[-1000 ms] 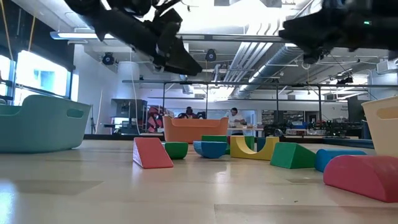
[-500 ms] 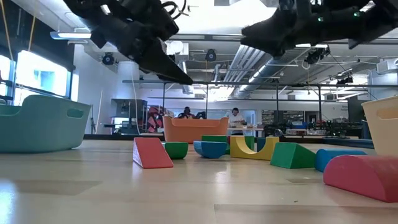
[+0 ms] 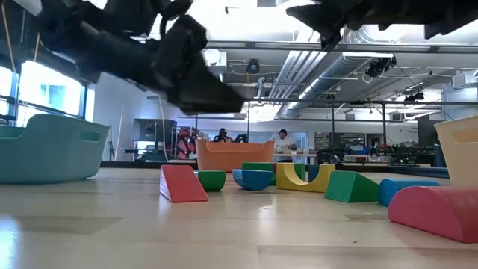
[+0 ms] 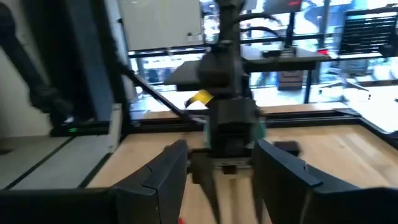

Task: Sort blocks by size
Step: Put the green half cylindrical block into the orange bin

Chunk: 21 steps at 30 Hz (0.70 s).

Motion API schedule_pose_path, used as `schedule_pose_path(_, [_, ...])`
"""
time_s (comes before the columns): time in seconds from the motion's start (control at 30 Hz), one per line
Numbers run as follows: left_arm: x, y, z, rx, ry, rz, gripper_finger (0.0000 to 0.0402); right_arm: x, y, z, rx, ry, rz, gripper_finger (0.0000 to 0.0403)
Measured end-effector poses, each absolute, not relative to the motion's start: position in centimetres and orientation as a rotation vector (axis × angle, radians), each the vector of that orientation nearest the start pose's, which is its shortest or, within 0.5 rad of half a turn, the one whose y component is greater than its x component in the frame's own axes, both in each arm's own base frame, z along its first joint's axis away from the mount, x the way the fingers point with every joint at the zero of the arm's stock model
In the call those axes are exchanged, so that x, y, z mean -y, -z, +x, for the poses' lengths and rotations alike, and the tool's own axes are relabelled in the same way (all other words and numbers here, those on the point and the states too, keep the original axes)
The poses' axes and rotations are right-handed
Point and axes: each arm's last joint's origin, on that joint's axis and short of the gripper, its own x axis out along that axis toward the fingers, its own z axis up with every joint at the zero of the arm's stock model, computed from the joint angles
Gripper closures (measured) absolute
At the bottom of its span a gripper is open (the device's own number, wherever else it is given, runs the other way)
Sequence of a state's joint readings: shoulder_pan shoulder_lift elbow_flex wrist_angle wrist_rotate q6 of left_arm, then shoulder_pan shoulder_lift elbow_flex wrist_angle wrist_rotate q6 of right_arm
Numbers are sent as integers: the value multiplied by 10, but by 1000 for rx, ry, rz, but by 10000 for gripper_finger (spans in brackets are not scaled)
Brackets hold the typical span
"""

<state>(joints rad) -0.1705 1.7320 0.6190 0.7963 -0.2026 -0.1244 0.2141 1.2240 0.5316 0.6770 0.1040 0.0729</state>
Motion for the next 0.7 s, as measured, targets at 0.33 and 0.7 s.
schedule_pose_path(0.33, [36,-97,337,-409,-103,-123,204,-71,-237,243,-42,-102,-15,226])
schedule_pose_path(0.7, [36,-91,336,-468,-66,-145,204,-72,-230,242,-108,-105,-1,226])
